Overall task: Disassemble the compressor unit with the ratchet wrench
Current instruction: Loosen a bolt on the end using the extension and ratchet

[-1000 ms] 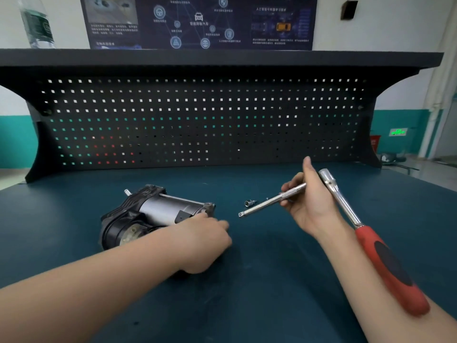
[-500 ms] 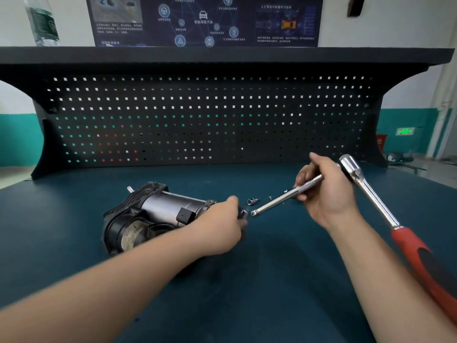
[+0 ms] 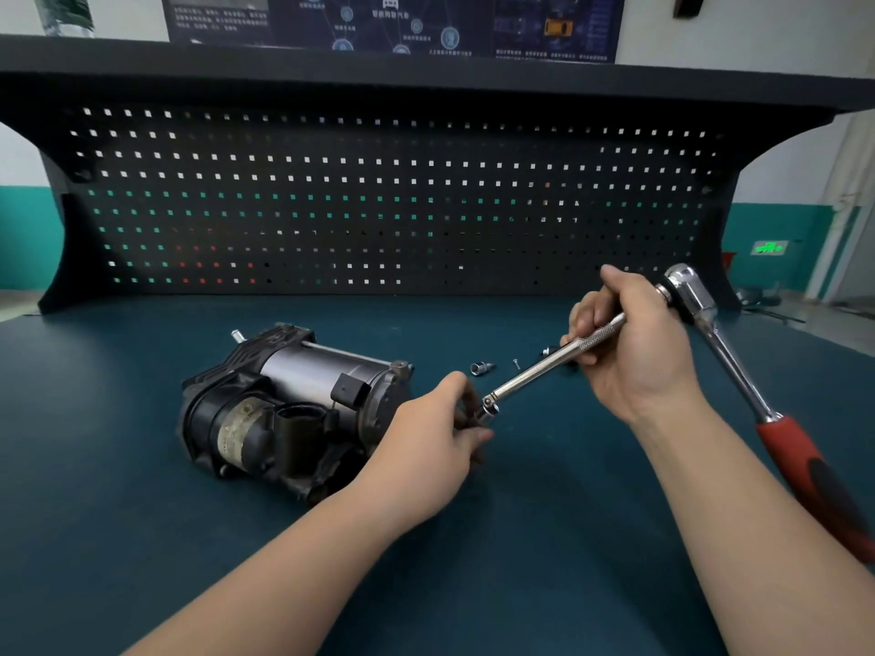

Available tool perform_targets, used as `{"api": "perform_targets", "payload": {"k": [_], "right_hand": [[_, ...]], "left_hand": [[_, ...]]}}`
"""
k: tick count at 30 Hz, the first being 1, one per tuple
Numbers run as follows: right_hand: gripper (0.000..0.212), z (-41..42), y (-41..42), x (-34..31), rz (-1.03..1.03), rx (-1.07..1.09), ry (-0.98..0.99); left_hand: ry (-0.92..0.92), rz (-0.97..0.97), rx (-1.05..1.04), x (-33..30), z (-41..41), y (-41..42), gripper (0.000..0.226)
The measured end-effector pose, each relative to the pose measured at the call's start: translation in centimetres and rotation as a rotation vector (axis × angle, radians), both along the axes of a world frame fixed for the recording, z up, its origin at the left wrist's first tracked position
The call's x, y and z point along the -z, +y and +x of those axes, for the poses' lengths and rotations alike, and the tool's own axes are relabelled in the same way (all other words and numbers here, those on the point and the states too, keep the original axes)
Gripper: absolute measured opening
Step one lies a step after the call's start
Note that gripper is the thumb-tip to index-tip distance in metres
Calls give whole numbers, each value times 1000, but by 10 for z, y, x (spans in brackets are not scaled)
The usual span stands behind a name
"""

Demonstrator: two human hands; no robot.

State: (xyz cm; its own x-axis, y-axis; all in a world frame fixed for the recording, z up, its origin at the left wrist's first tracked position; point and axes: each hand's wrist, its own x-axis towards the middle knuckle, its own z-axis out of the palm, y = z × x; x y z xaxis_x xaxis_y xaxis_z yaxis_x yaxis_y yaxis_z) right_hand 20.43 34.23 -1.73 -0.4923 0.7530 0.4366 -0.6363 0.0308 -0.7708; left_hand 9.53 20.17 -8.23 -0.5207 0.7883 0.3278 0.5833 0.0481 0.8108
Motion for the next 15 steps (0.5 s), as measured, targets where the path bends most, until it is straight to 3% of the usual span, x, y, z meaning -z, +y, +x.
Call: {"api": "perform_targets", "payload": {"k": [6, 10, 12, 15], "right_hand": [[56, 5, -1, -6, 16, -46, -20], [55, 9, -1, -10, 16, -42, -40], [55, 10, -2, -12, 15, -32, -30], [55, 8, -7, -12, -78, -102, 57]], "left_hand": [[-164, 67, 112, -7, -1, -7, 19], [153, -28, 108, -10, 0, -11, 8], [299, -42, 97, -11, 1, -12, 17], [313, -18, 138, -10, 5, -13, 23]]}}
